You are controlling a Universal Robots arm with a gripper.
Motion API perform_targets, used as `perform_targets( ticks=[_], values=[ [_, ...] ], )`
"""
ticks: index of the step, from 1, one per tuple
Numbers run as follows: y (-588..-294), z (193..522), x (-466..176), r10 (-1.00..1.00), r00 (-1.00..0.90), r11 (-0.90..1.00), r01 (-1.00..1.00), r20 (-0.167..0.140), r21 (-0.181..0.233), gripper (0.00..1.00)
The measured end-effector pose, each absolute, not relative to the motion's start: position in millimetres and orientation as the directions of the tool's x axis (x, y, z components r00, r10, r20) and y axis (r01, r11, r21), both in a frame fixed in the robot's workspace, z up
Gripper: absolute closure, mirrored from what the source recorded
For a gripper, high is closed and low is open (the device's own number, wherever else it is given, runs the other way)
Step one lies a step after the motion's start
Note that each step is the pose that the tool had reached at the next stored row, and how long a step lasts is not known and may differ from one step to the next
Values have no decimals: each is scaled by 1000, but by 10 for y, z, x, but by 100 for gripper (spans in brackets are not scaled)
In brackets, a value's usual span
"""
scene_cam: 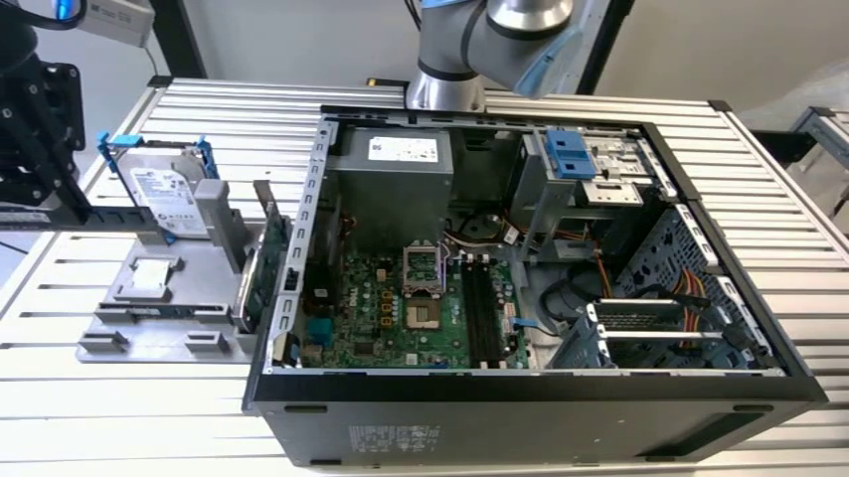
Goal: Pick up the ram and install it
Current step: 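Pick up the ram and move it above insertion slot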
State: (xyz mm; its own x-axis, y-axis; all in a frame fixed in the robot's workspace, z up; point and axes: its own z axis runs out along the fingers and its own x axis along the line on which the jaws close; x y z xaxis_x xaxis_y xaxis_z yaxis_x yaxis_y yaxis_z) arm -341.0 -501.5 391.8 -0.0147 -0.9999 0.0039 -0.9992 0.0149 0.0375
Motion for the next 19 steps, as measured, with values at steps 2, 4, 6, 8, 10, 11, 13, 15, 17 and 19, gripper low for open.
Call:
perform_targets(
  ticks=[2,4,6,8,10,11,13,15,17,19],
  values=[
    [-5015,3920,-3387,-1000,-15,15,-999,4,37,100],
    [-5015,3922,-3365,-1000,-15,15,-999,4,37,100],
    [-5015,3924,-3343,-1000,-15,15,-999,4,37,100],
    [-5015,3926,-3321,-1000,-15,15,-999,4,37,100],
    [-5015,3928,-3299,-1000,-15,15,-999,4,37,100],
    [-5015,3929,-3289,-1000,-15,15,-999,4,37,100],
    [-5015,3930,-3269,-1000,-15,15,-999,4,37,100],
    [-5015,3932,-3249,-1000,-15,15,-999,4,37,100],
    [-5015,3934,-3228,-1000,-15,15,-999,4,37,100],
    [-5015,3936,-3208,-1000,-15,15,-999,4,37,100]
  ],
)
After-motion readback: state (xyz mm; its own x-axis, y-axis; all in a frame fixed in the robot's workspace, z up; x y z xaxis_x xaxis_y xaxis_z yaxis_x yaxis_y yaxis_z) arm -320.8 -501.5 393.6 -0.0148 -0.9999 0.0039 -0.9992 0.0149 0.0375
